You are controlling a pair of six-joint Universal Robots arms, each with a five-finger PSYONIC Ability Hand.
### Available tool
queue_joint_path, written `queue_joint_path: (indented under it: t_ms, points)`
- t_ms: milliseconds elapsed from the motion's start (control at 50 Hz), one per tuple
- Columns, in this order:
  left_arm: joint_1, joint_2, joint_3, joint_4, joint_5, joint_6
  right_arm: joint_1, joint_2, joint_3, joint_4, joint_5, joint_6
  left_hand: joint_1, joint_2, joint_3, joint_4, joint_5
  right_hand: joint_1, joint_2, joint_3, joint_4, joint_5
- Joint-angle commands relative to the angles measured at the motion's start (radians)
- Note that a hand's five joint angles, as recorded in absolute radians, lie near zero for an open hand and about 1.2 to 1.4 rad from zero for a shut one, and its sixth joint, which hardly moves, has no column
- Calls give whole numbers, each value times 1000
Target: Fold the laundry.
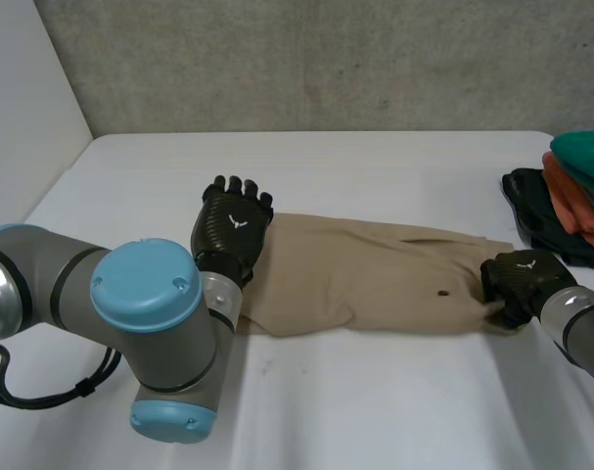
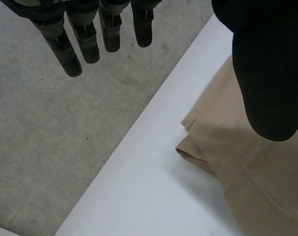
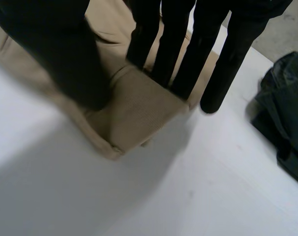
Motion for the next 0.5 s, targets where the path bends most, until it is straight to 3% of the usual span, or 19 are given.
queue_joint_path:
  t_ms: [20,120,240,320,360,500]
  points:
    - [-1,5,-6,0,-6,1,-52,0,-7,-26,69,-91,-16,-28,-33,-31,-48,408,321,332,330,357]
    - [2,53,-41,0,-6,2,-78,-98,15,-31,93,-316,-16,-28,-33,-31,-48,408,321,332,330,357]
    - [2,105,-81,0,-7,1,-47,-118,-14,-80,90,-516,-16,-28,-33,-31,-48,408,321,332,330,357]
    - [7,136,-105,1,-7,-1,136,-112,-49,-187,57,-547,-16,-28,-33,-31,-48,408,321,332,330,357]
    - [8,146,-116,1,-7,-1,275,-95,-54,-288,-18,-552,-16,-28,-33,-31,-48,408,321,332,330,357]
    - [8,171,-128,0,-10,-27,508,58,-39,-436,-284,-615,-16,-28,-33,-31,-48,408,321,332,330,357]
